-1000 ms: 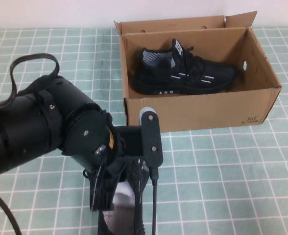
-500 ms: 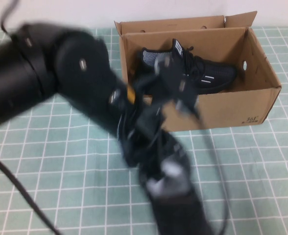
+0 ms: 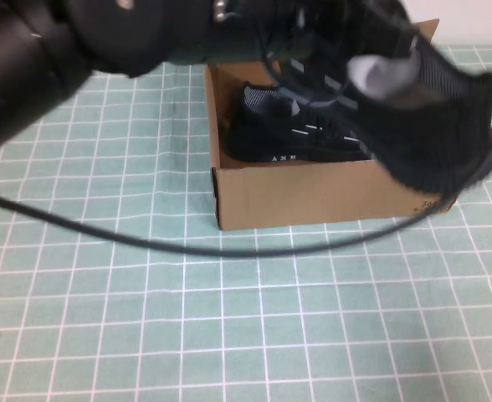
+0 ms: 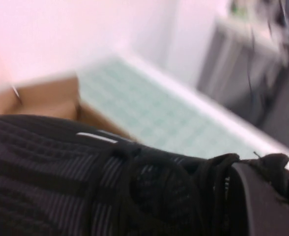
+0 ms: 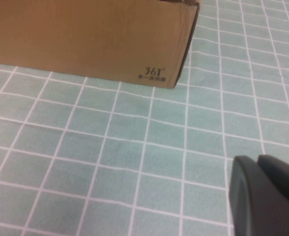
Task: Put shoes into padded shoe box
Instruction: Place the shoe in the shoe box
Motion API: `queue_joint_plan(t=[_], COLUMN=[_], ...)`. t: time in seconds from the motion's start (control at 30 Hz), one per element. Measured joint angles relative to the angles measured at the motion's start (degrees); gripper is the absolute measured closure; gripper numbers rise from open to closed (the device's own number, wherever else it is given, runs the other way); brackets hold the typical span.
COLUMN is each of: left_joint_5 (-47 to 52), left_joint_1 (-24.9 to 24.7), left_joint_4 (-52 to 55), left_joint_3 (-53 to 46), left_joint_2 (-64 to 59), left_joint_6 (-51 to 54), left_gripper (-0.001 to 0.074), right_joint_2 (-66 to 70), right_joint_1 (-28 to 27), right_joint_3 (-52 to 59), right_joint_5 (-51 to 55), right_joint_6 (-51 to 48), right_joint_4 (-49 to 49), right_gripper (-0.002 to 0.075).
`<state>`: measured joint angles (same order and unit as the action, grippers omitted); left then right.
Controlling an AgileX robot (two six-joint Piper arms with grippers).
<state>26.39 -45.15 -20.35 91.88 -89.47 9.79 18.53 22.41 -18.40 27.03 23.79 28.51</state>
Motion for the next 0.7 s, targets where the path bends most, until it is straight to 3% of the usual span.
queue_joint_plan(t=[0.27,0.7], left_joint_5=[-15.62,-26.39], left_joint_1=[0.00,1.04], left_joint_4=[-0.65,-3.50], left_joint_3=[0.09,0.09], left_joint_2=[-7.40,-16.37], left_joint_6=[-8.16,-15.02], left_gripper=[0.0734,0.0734], right_joint_2=[0.00,0.00], right_joint_1=[0.00,0.00], right_joint_3=[0.00,0.00], right_joint_5=[0.00,0.00], right_joint_6=[0.00,0.00], right_joint_4=[0.00,-0.09], right_gripper=[0.0733,0.0733])
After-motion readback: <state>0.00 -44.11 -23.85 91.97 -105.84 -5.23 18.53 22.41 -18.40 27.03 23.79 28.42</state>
